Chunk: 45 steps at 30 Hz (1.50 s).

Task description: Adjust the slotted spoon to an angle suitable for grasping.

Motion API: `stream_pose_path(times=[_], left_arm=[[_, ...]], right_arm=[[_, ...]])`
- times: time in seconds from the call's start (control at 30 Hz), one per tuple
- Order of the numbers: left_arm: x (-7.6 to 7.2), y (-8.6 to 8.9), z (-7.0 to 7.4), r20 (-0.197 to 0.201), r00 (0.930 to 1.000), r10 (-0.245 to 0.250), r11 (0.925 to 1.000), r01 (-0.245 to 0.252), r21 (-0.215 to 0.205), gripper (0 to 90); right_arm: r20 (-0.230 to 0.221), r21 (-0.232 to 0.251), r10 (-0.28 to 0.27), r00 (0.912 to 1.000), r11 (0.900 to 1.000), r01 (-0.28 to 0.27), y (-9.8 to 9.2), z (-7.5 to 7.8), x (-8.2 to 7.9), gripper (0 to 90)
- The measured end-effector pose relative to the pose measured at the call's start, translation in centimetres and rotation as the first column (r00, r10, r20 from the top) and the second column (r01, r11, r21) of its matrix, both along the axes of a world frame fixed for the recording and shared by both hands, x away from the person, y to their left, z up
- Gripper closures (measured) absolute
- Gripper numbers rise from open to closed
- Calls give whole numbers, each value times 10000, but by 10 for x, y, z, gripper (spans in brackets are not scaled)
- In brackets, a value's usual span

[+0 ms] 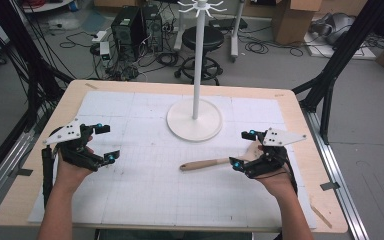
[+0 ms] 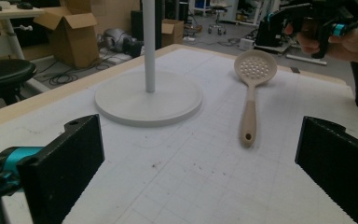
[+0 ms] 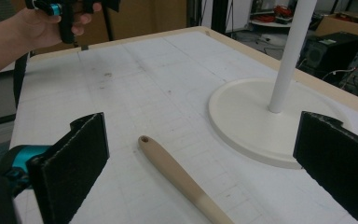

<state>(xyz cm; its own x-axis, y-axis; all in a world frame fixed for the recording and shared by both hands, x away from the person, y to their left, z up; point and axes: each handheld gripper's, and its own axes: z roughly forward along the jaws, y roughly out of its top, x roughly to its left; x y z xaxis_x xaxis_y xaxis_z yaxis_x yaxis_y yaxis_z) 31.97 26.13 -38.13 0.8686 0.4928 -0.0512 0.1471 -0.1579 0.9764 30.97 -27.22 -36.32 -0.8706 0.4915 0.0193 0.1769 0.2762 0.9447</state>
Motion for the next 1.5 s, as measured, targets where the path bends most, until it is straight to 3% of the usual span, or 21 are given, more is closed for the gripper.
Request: stream_pose_path(times=[0.47,0.73,0.8,1.27,1.37,1.4,1.5], left_arm=[[2,-6,-3,14,9999,-170,9999,170,10,17],[1,-3,-1,76,9999,-93,10000,93,-31,17],[1,-4,-1,99,9999,-113,9999,113,-24,17],[1,-1,0,153,9999,-51,9999,53,-97,17],[1,-1,0,137,9999,-40,10000,41,-36,17],[1,-2,0,123,9999,-68,10000,68,-30,17],[0,-2,0,142,9999,-93,10000,93,6,17]], right_arm=[[52,-111,-302,9995,9995,302,-1,0,-1,24],[-34,-450,-543,9985,9975,540,2,-5,0,76],[-2,-538,-538,9986,9971,537,2,-5,0,156],[27,-729,-804,9968,9941,804,3,-8,0,279],[35,-759,-860,9963,9934,860,2,-7,2,346],[-17,-886,-1022,9948,9909,1017,1,-7,4,468],[-67,-1218,-1359,9907,9834,1341,2,-9,9,562]])
